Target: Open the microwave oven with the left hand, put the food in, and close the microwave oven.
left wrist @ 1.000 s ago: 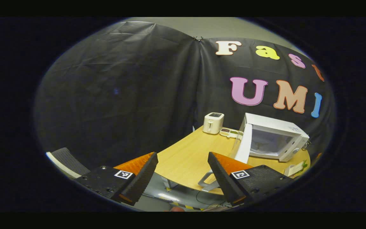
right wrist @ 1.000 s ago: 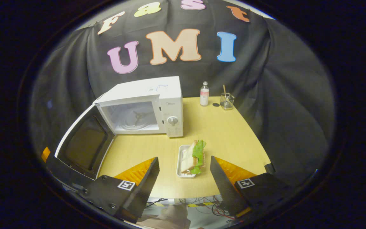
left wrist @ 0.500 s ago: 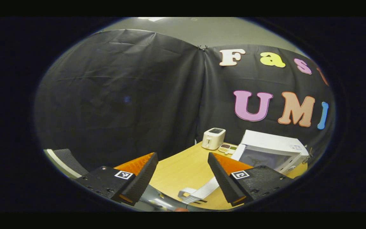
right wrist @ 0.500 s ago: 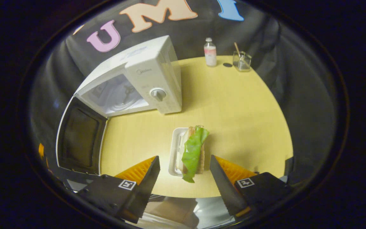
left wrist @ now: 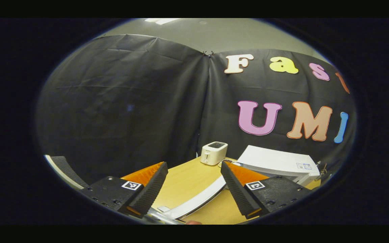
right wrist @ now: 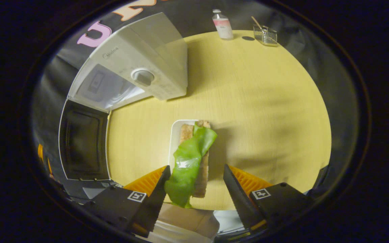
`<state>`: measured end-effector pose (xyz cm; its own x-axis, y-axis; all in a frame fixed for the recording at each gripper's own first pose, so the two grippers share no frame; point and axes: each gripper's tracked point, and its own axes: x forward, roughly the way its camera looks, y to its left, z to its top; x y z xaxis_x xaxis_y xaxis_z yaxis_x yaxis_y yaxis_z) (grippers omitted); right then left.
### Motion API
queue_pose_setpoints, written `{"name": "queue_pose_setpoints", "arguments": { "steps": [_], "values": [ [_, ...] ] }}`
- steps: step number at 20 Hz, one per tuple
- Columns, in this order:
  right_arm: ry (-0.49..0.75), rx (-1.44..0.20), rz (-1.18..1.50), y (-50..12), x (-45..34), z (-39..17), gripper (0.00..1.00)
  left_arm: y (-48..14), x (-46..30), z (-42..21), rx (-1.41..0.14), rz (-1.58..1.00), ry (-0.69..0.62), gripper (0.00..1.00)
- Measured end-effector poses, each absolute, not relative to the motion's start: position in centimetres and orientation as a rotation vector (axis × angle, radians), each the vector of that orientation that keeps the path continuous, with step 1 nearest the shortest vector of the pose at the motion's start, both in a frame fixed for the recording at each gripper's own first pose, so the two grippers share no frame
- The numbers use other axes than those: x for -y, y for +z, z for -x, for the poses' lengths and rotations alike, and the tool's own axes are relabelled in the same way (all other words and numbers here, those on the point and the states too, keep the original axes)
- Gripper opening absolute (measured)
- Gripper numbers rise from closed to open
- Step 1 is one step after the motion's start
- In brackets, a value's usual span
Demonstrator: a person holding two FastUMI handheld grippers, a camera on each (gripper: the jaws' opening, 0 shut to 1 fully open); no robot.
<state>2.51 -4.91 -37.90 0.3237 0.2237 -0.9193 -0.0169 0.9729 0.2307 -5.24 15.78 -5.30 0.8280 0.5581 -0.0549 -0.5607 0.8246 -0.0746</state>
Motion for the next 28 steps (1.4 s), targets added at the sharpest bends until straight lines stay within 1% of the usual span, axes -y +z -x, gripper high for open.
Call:
{"name": "queue_pose_setpoints", "arguments": {
  "steps": [1,2,4,6,7,9,10,11,17,19,24,25,26,27,28],
  "values": [
    [0.169,-1.245,-0.212,-38.1,4.6,-2.4,0.83,-5.3,-15.5,4.9,-0.033,0.084,0.598,0.96],
    [0.177,-1.25,-0.245,-38.1,4.3,-2.6,0.77,-5.3,-15.2,4.7,-0.034,0.081,0.598,0.96],
    [0.187,-1.263,-0.314,-38.3,3.7,-2.9,0.75,-5.2,-14.8,4.6,-0.036,0.078,0.603,0.96],
    [0.192,-1.271,-0.333,-38.7,4.0,-3.0,0.48,-5.1,-14.6,4.5,-0.039,0.074,0.609,0.96],
    [0.202,-1.264,-0.338,-38.5,3.9,-3.3,0.45,-5.1,-14.5,4.6,-0.042,0.069,0.612,0.96],
    [0.219,-1.257,-0.353,-38.1,3.8,-3.3,0.45,-5.2,-14.2,4.5,-0.056,0.065,0.615,0.96],
    [0.202,-1.235,-0.381,-38.0,3.9,-3.7,0.45,-5.2,-14.0,4.5,-0.059,0.067,0.611,0.96],
    [0.205,-1.223,-0.4,-37.5,4.0,-3.9,0.34,-5.3,-13.7,4.4,-0.06,0.071,0.607,0.96],
    [0.231,-1.151,-0.489,-34.7,3.3,-3.5,0.35,-5.9,-13.3,3.9,-0.074,0.097,0.583,0.96],
    [0.231,-1.084,-0.541,-32.7,2.7,-3.7,0.34,-6.0,-13.2,3.6,-0.076,0.1,0.56,0.96],
    [0.25,-0.939,-0.664,-28.0,-1.8,-2.8,0.34,-6.1,-14.6,2.5,-0.083,0.09,0.497,0.96],
    [0.25,-0.92,-0.682,-27.3,-3.0,-2.6,0.34,-6.2,-15.1,2.5,-0.095,0.09,0.491,0.94],
    [0.255,-0.901,-0.698,-26.6,-4.1,-2.3,0.34,-6.3,-15.4,2.4,-0.101,0.09,0.478,0.96],
    [0.261,-0.884,-0.71,-26.0,-5.4,-1.7,0.34,-6.4,-15.7,2.3,-0.108,0.093,0.465,0.96],
    [0.266,-0.868,-0.72,-25.6,-6.7,-1.4,0.34,-6.7,-16.0,2.3,-0.123,0.098,0.451,0.94]
  ]
}}
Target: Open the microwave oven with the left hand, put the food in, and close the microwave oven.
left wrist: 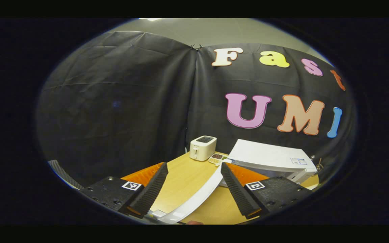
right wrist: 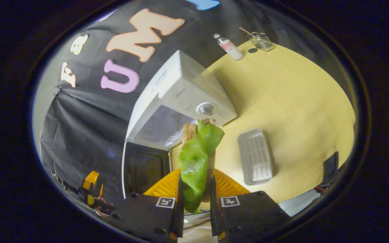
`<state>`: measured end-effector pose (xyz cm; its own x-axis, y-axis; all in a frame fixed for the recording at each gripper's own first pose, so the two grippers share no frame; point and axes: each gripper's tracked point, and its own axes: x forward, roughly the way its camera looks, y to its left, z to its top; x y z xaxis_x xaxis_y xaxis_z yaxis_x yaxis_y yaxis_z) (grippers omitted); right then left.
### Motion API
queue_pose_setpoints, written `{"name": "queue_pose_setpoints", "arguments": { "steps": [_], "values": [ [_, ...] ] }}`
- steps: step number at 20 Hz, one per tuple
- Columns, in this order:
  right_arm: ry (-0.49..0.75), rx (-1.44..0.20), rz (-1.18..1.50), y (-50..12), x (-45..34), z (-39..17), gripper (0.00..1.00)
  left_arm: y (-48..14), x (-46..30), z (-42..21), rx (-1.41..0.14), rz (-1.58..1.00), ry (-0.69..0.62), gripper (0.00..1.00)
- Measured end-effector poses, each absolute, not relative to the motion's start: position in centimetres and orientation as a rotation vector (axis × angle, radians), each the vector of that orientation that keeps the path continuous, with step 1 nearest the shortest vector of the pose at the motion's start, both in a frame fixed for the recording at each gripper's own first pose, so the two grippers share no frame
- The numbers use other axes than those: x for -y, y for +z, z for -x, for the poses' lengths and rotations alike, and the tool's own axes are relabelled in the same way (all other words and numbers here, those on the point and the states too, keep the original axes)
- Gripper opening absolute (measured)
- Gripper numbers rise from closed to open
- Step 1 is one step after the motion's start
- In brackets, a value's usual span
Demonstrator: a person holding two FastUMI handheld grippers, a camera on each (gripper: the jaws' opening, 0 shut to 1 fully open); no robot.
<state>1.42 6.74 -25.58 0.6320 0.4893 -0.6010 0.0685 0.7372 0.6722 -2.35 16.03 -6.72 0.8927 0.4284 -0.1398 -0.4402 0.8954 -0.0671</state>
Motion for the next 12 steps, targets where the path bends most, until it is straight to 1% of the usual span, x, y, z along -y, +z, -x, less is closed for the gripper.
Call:
{"name": "queue_pose_setpoints", "arguments": {
  "steps": [1,2,4,5,6,8,9,10,11,12],
  "values": [
    [0.271,-0.854,-0.726,-25.3,-8.1,-1.1,0.34,-6.9,-16.3,2.3,-0.135,0.102,0.437,0.94],
    [0.279,-0.839,-0.731,-24.9,-9.5,-0.9,0.34,-7.0,-16.8,2.3,-0.139,0.108,0.427,0.96],
    [0.303,-0.819,-0.743,-24.1,-12.6,-0.1,0.34,-6.9,-17.7,2.2,-0.134,0.111,0.413,0.96],
    [0.319,-0.813,-0.752,-23.6,-14.3,0.4,0.34,-7.0,-18.0,2.1,-0.139,0.112,0.399,0.94],
    [0.332,-0.805,-0.764,-23.4,-15.9,0.3,0.27,-7.3,-18.1,2.0,-0.145,0.114,0.38,0.94],
    [0.356,-0.795,-0.781,-23.1,-18.9,0.0,0.27,-7.4,-18.7,1.5,-0.149,0.116,0.353,0.94],
    [0.367,-0.782,-0.783,-23.0,-20.3,-0.3,0.34,-7.6,-18.8,1.4,-0.154,0.118,0.342,0.94],
    [0.361,-0.771,-0.781,-23.3,-21.3,-0.8,0.34,-7.8,-19.0,1.3,-0.158,0.121,0.334,0.96],
    [0.351,-0.763,-0.773,-23.9,-22.1,-1.6,0.27,-7.8,-19.3,1.3,-0.16,0.124,0.328,0.99],
    [0.344,-0.755,-0.764,-24.6,-22.9,-2.3,0.27,-7.9,-19.5,1.2,-0.158,0.126,0.324,0.99]
  ]
}}
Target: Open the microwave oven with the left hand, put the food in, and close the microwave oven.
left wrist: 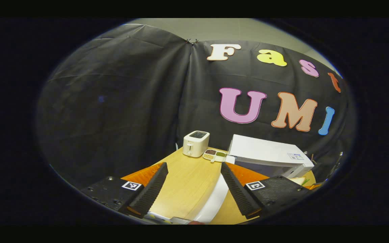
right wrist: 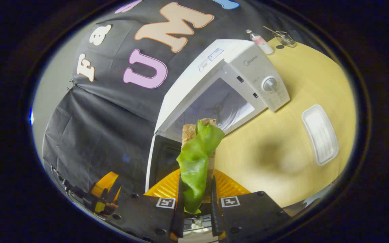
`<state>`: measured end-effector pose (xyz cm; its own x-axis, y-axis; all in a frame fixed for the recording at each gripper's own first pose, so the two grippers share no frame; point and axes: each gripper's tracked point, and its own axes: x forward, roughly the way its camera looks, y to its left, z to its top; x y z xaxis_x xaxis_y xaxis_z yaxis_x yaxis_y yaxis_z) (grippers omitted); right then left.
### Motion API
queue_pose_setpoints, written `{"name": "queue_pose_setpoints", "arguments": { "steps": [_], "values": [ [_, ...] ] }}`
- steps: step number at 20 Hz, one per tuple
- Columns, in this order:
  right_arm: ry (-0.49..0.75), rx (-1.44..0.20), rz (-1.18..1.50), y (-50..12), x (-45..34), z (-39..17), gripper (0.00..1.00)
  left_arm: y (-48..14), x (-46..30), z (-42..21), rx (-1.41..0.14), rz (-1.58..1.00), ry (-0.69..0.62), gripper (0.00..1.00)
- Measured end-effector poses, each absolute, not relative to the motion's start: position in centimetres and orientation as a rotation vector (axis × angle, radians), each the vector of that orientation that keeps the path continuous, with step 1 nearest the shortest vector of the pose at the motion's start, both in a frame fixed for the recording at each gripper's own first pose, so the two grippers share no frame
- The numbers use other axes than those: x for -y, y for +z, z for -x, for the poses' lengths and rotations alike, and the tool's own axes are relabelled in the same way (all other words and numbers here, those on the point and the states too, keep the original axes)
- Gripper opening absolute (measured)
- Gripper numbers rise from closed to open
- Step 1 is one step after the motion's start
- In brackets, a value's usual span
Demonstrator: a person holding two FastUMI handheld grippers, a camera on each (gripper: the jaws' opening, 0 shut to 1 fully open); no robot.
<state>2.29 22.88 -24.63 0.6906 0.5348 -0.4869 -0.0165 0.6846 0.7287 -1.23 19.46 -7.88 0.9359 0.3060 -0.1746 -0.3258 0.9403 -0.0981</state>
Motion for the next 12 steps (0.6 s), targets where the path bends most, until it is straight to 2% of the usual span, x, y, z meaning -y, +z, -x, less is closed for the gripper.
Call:
{"name": "queue_pose_setpoints", "arguments": {
  "steps": [1,2,4,5,6,8,9,10,12],
  "values": [
    [0.337,-0.745,-0.761,-25.2,-23.5,-3.1,0.27,-8.0,-19.7,1.3,-0.162,0.125,0.327,0.94],
    [0.324,-0.734,-0.762,-25.9,-24.0,-4.0,0.34,-8.1,-20.1,1.4,-0.165,0.125,0.334,0.94],
    [0.279,-0.714,-0.757,-27.6,-24.4,-6.1,0.34,-8.4,-20.5,1.6,-0.166,0.132,0.341,0.99],
    [0.266,-0.707,-0.747,-28.4,-24.7,-7.0,0.34,-8.5,-20.8,1.7,-0.171,0.134,0.348,0.94],
    [0.264,-0.695,-0.739,-28.9,-25.1,-8.1,0.34,-8.6,-21.1,1.8,-0.175,0.136,0.357,0.96],
    [0.259,-0.674,-0.719,-29.8,-25.7,-10.4,0.34,-9.0,-21.6,1.8,-0.182,0.137,0.375,0.96],
    [0.244,-0.675,-0.705,-30.5,-25.9,-11.3,0.34,-9.1,-21.9,1.8,-0.187,0.137,0.384,0.94],
    [0.233,-0.672,-0.701,-30.9,-26.0,-12.4,0.34,-9.3,-22.0,2.0,-0.192,0.135,0.394,0.96],
    [0.219,-0.644,-0.693,-31.1,-26.3,-14.7,0.34,-9.4,-22.5,2.2,-0.199,0.133,0.411,0.96]
  ]
}}
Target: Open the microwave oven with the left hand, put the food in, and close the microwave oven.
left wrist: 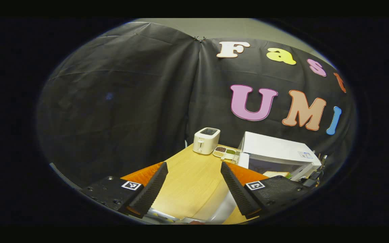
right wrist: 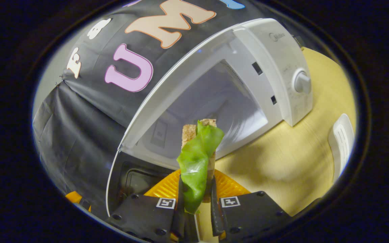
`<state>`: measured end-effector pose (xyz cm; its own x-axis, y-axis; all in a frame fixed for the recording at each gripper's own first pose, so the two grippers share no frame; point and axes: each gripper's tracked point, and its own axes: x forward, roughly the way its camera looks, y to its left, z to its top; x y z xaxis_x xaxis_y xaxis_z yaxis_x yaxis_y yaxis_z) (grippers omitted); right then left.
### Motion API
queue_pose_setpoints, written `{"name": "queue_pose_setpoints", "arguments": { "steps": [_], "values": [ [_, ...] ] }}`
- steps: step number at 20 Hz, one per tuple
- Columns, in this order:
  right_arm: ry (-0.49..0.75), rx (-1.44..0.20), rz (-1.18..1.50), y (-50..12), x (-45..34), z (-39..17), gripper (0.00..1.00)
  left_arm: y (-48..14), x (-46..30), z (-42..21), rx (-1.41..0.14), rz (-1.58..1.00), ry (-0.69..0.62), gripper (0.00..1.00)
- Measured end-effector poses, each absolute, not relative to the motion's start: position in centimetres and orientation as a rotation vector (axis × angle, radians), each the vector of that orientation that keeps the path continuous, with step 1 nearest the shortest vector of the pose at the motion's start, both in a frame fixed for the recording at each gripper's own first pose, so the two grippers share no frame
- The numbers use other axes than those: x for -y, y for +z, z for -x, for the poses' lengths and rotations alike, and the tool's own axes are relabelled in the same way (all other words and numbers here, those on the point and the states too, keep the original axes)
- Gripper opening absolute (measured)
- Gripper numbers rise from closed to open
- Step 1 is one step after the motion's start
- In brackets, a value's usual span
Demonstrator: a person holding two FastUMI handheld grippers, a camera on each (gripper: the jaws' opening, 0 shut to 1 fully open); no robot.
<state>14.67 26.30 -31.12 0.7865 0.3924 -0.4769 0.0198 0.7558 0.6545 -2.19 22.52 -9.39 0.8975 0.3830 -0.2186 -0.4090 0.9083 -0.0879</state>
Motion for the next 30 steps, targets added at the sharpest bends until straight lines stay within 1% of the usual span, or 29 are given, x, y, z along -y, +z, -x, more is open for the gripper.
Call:
{"name": "queue_pose_setpoints", "arguments": {
  "steps": [2,3,4,9,10,11,12,13,15,17,18,19,21,22,23,25,28,29,30],
  "values": [
    [0.204,-0.607,-0.668,-31.5,-26.4,-16.8,0.34,-9.6,-22.8,2.4,-0.21,0.129,0.427,0.96],
    [0.192,-0.583,-0.648,-31.6,-26.3,-17.9,0.34,-9.7,-22.9,2.6,-0.217,0.128,0.435,0.94],
    [0.183,-0.558,-0.623,-31.8,-26.3,-18.8,0.34,-9.8,-23.0,2.7,-0.222,0.124,0.442,0.96],
    [0.172,-0.496,-0.537,-32.1,-27.6,-22.3,0.34,-9.7,-23.8,3.9,-0.232,0.109,0.488,0.96],
    [0.17,-0.475,-0.494,-32.1,-27.8,-22.8,0.26,-9.8,-23.9,4.2,-0.239,0.113,0.494,0.96],
    [0.169,-0.458,-0.446,-32.0,-27.9,-23.1,0.25,-10.1,-24.2,4.3,-0.245,0.118,0.504,0.96],
    [0.176,-0.443,-0.401,-32.0,-28.2,-23.6,0.42,-10.2,-24.3,4.5,-0.249,0.121,0.513,0.96],
    [0.184,-0.429,-0.355,-32.0,-28.4,-23.9,0.35,-10.3,-24.5,4.7,-0.251,0.124,0.52,0.96],
    [0.183,-0.404,-0.29,-32.0,-28.1,-24.5,0.36,-10.5,-24.8,5.0,-0.256,0.128,0.534,0.96],
    [0.155,-0.404,-0.246,-32.5,-27.4,-25.0,0.36,-10.4,-24.8,5.1,-0.257,0.125,0.54,0.96],
    [0.142,-0.399,-0.231,-32.7,-27.0,-25.2,0.48,-10.4,-24.8,5.3,-0.255,0.123,0.541,0.97],
    [0.129,-0.395,-0.224,-32.6,-26.5,-25.5,0.48,-10.3,-24.9,5.3,-0.256,0.12,0.542,0.96],
    [0.075,-0.377,-0.153,-32.7,-24.7,-25.9,0.6,-10.2,-24.9,5.4,-0.253,0.116,0.543,0.96],
    [0.056,-0.386,-0.124,-32.9,-23.9,-26.0,0.75,-10.1,-24.8,5.5,-0.253,0.115,0.543,0.96],
    [0.052,-0.398,-0.123,-33.1,-23.4,-26.0,0.77,-10.1,-24.8,5.5,-0.252,0.113,0.544,0.96],
    [0.038,-0.394,-0.12,-32.7,-22.2,-25.8,0.93,-10.1,-24.7,5.6,-0.249,0.111,0.54,0.96],
    [0.032,-0.372,-0.105,-31.1,-21.1,-24.9,0.92,-10.4,-24.9,5.6,-0.256,0.108,0.533,0.96],
    [0.044,-0.367,-0.097,-30.5,-21.0,-24.2,0.98,-10.6,-25.1,5.6,-0.259,0.106,0.531,0.96],
    [0.049,-0.356,-0.079,-30.0,-20.8,-23.5,0.92,-10.8,-25.0,5.8,-0.265,0.102,0.526,0.96]
  ]
}}
